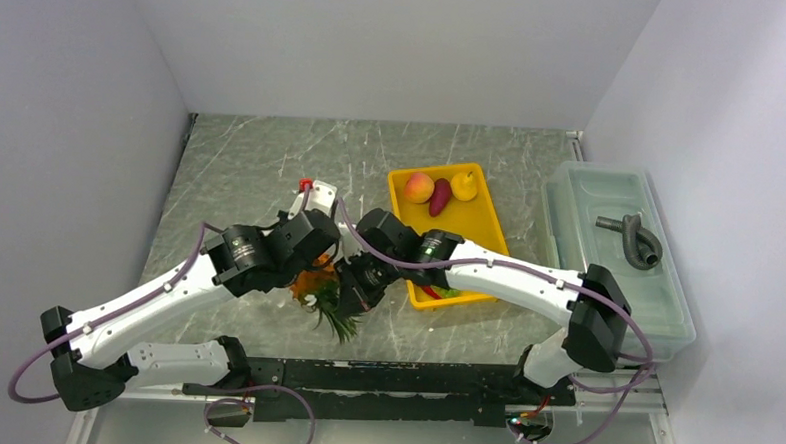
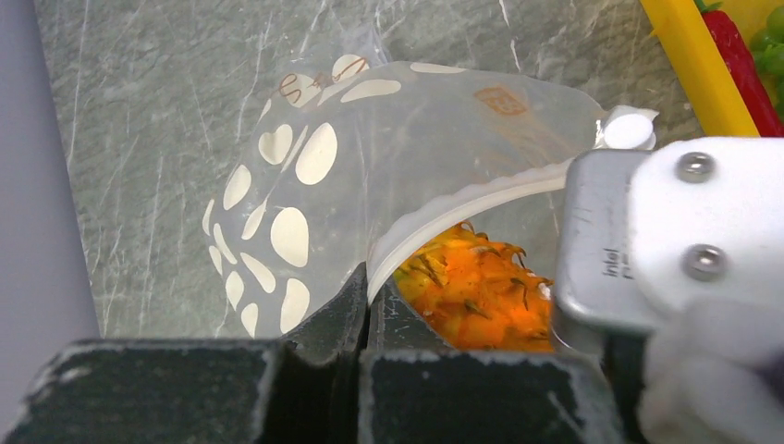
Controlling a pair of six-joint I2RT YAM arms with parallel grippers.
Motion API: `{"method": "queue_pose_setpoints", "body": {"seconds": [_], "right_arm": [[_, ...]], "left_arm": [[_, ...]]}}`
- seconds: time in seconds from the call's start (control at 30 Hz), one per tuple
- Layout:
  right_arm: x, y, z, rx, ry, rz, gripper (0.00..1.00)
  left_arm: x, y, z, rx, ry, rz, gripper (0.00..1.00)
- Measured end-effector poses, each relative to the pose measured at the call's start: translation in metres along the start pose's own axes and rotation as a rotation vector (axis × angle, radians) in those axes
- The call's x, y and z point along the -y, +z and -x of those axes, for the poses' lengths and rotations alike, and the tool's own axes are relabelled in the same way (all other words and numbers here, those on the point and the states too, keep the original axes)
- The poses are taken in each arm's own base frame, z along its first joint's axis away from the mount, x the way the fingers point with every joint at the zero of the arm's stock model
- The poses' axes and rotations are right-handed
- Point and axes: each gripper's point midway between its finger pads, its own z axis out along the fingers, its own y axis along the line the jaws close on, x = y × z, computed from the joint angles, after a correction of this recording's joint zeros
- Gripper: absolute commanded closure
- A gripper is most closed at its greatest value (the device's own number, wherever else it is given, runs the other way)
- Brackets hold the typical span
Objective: Place the food in the zip-top bag and seal the zipper
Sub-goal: Place the fake fruit in the zipper food storage bag.
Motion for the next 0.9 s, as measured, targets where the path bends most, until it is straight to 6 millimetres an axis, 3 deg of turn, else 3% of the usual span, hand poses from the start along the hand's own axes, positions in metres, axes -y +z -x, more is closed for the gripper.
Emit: {"method": "queue_pose_setpoints", "body": {"seconds": [0.27,0.33,0.53,0.9], "right_arm": [[0.01,0.016,-0.009,-0.052,0.036,-0.003,1.0],[0.012,0.019,-0.011,-0.063,0.045,-0.006,0.85],[0.009,0.017,-0.005,-0.057,0.043,-0.01,0.66],[0.014,0.012,0.005,-0.024,0.048,-0.067,0.48]], "left_arm": [[0.001,-0.002,0.001,0.009,-0.008,-0.017,1.0],[0.002,-0.003,0.002,0.01,-0.011,-0.023,1.0],[0.005,-0.003,0.008,0.033,-0.032,-0.04,1.0],[0.009,-0.005,0.015,0.06,-0.053,-0.062,1.0]]}}
